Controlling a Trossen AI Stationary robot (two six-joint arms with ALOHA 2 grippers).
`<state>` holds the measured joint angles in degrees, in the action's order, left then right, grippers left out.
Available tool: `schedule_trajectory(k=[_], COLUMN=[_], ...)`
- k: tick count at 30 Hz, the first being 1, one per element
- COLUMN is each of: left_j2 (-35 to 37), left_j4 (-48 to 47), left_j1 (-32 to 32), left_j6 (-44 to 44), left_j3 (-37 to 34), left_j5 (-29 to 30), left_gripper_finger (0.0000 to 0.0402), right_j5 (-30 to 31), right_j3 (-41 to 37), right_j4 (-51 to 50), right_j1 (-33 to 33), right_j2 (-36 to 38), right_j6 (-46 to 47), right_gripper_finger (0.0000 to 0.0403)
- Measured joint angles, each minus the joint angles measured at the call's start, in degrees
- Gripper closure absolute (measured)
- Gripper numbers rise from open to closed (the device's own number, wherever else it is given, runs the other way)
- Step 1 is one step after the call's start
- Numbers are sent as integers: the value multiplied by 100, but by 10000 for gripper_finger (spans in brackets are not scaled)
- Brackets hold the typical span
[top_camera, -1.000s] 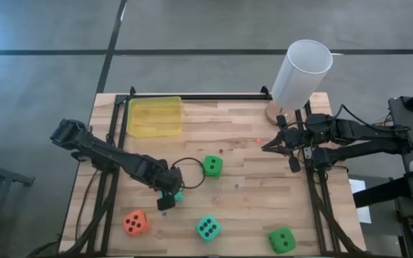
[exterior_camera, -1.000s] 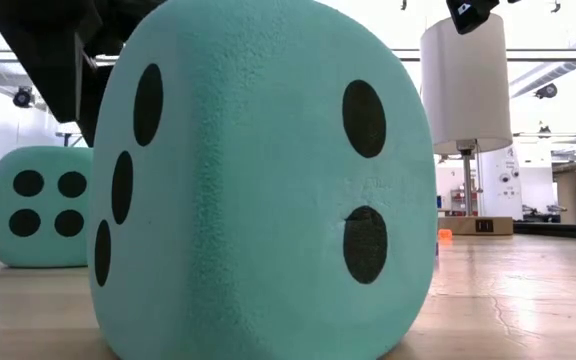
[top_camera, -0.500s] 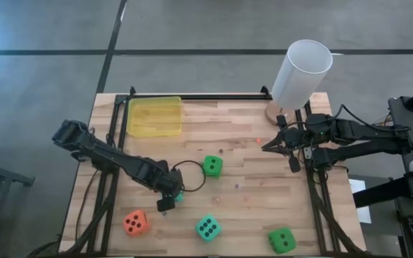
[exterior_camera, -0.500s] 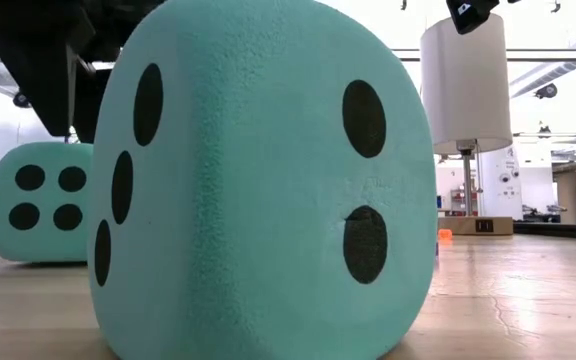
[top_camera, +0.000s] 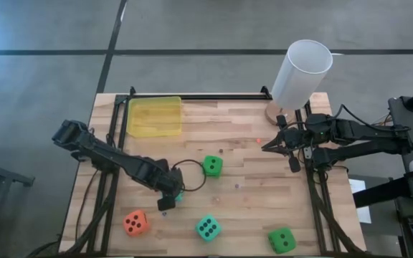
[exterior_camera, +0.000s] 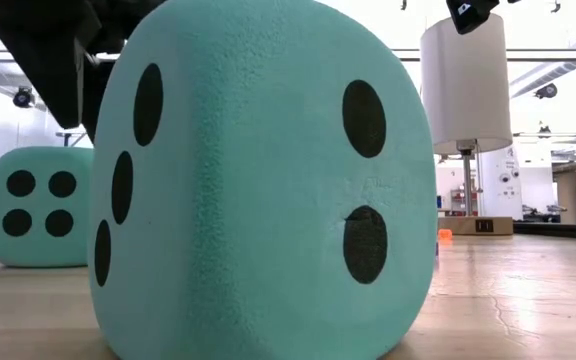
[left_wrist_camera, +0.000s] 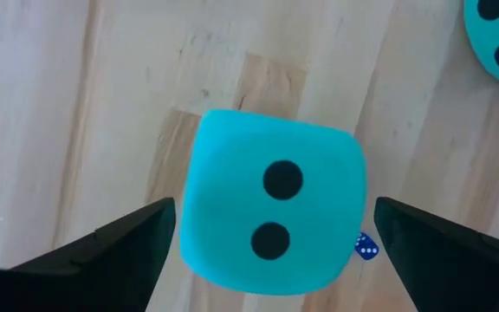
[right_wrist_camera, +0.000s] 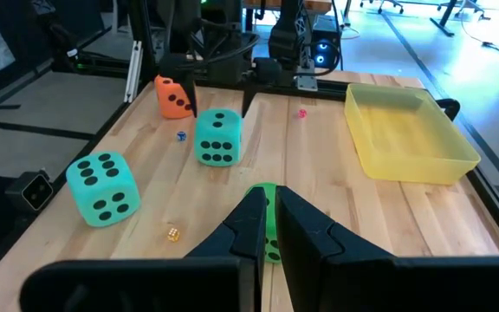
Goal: Pick & Place Dice
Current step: Put the top blue large die into the yellow container
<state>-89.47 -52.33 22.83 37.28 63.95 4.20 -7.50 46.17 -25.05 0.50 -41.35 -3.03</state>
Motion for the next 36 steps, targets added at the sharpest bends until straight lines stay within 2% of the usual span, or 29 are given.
schedule_trajectory(k=[8,17,36], left_j2=[-26,-188,-210], left_j4=[48,188,214], left_j1=[0,11,11], left_j6=[-144,-337,-287], left_j3=[-87,-134,-189], left_j5=[54,-187,-185], left_gripper_finger=[3,3,3], right_j5=[-1,1,0], right_j3=[0,0,0], right_j4=[1,-1,0], right_j1=[0,0,-1], right_j2=[1,1,0], right_j6=[0,0,0], right_gripper_finger=[374,374,374])
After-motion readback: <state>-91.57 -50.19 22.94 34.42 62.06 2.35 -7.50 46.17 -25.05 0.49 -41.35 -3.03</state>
